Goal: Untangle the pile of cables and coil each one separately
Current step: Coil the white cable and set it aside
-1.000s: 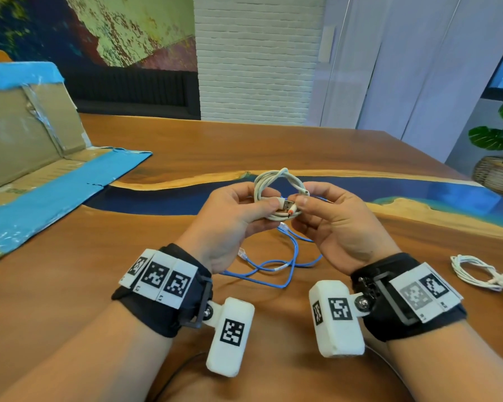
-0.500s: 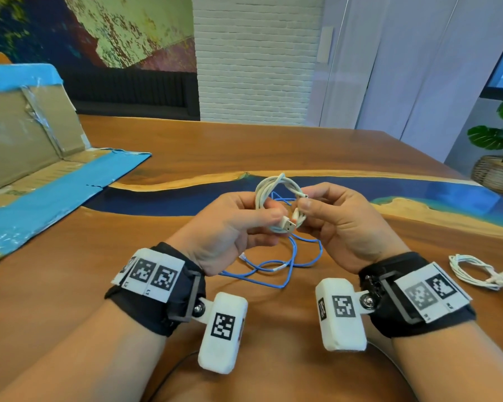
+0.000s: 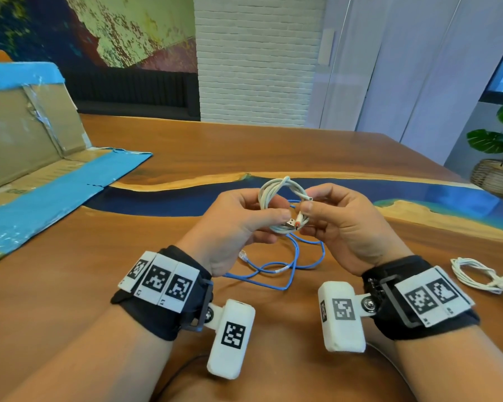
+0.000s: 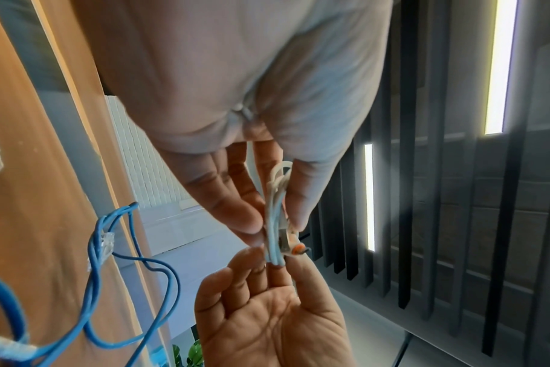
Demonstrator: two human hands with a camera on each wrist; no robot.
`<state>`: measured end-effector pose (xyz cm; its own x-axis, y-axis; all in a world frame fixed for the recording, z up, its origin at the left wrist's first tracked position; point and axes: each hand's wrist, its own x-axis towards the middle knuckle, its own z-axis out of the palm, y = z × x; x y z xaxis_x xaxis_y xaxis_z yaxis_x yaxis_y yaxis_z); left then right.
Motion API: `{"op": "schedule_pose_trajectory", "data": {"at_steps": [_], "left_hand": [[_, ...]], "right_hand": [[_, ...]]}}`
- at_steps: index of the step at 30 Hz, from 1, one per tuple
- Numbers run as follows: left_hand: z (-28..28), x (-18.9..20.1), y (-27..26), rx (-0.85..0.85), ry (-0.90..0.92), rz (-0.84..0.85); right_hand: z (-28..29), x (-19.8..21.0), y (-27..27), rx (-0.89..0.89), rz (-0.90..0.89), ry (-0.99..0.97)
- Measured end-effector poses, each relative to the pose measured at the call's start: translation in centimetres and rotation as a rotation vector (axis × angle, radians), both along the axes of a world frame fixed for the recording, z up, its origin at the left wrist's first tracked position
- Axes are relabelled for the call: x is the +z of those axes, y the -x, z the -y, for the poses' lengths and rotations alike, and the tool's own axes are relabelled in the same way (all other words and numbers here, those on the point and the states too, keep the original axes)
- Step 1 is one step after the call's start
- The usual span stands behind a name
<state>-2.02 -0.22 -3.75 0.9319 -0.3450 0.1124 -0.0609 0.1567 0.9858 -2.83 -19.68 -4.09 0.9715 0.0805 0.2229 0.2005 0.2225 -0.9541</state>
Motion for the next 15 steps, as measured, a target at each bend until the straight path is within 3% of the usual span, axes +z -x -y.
{"op": "schedule_pose_trajectory", "data": {"at_steps": [15], "left_hand": [[0.27,-0.31,-0.54,0.044,-0.012,-0.006]], "right_hand": [[0.17,-0.30,-0.46,-0.073,-0.005,0.068]]}}
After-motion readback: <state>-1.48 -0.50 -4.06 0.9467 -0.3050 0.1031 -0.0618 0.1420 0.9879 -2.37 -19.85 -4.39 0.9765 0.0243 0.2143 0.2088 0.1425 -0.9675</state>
